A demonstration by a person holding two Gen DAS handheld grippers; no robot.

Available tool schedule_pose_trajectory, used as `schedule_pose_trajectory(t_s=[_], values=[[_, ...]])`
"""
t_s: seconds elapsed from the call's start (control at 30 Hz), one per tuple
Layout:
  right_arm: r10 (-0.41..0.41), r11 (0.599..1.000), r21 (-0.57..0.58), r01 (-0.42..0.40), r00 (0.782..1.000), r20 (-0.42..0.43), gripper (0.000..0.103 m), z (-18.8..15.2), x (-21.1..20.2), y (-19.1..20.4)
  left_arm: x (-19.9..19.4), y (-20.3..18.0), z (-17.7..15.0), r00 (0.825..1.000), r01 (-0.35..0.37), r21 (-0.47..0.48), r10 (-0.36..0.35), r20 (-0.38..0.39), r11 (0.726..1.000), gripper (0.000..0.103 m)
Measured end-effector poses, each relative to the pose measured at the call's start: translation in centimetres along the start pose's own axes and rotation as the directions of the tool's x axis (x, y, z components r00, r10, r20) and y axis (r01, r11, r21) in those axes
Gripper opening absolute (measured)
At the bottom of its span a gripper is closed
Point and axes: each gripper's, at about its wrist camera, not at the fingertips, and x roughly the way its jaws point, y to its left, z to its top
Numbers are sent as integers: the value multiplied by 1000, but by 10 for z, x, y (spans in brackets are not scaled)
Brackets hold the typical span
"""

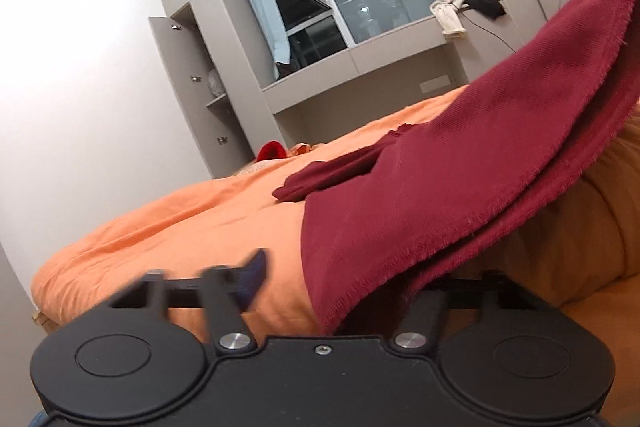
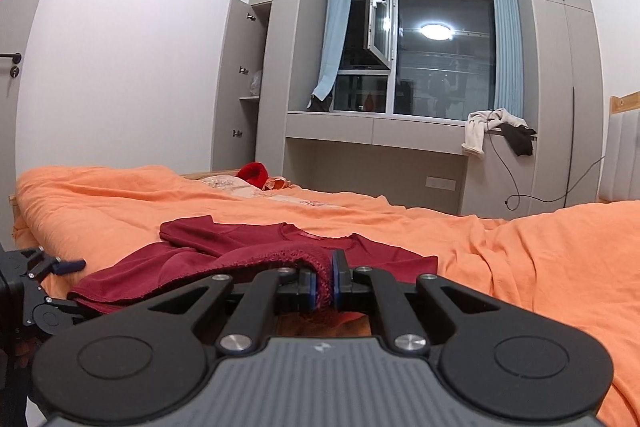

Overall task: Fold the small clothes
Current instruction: 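Hold the hem with both tools and fold it over toward the collar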

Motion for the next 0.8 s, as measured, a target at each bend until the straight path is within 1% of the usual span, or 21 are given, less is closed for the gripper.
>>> schedule_pose_trajectory(t_s=[0.03,0.07,0.1,0.17,0.2,0.3,0.37,0.43,0.53,0.63,0.73,0.8], values=[[-5,1000,3,5,1000,-3,8,-1,0,-1,0,3,0,1000,6,-1,-6,-2,1000,29],[-10,1000,6,10,1000,-8,8,-3,0,-2,3,7,4,1000,9,-5,-9,0,1000,24],[-15,1000,8,15,1000,-13,8,-5,0,-3,3,10,4,1000,10,-10,-10,5,1000,17],[-26,1000,1,26,999,-22,8,-9,-1,-3,0,14,5,1000,3,-7,-3,21,1000,11],[-33,999,-12,32,999,-23,8,-11,-3,-2,-3,17,6,999,-8,0,8,41,1000,6],[-61,995,-75,60,998,-9,8,-18,-10,7,-14,30,13,992,-39,19,37,123,999,4],[-73,992,-102,73,997,0,8,-22,-16,13,-24,40,18,984,-39,31,33,178,999,4],[-78,991,-106,79,997,15,7,-25,-26,17,-35,50,22,978,-28,57,15,209,998,4],[-94,989,-112,99,995,44,7,-27,-48,22,-58,63,22,970,4,91,-26,242,996,3],[-102,988,-112,110,992,68,7,-27,-76,30,-86,73,19,963,46,124,-77,257,991,3],[-99,989,-102,109,990,105,7,-22,-108,36,-118,88,21,958,102,102,-126,258,989,3],[-101,988,-103,114,987,127,7,-17,-124,39,-138,100,25,951,130,87,-149,272,988,3]])
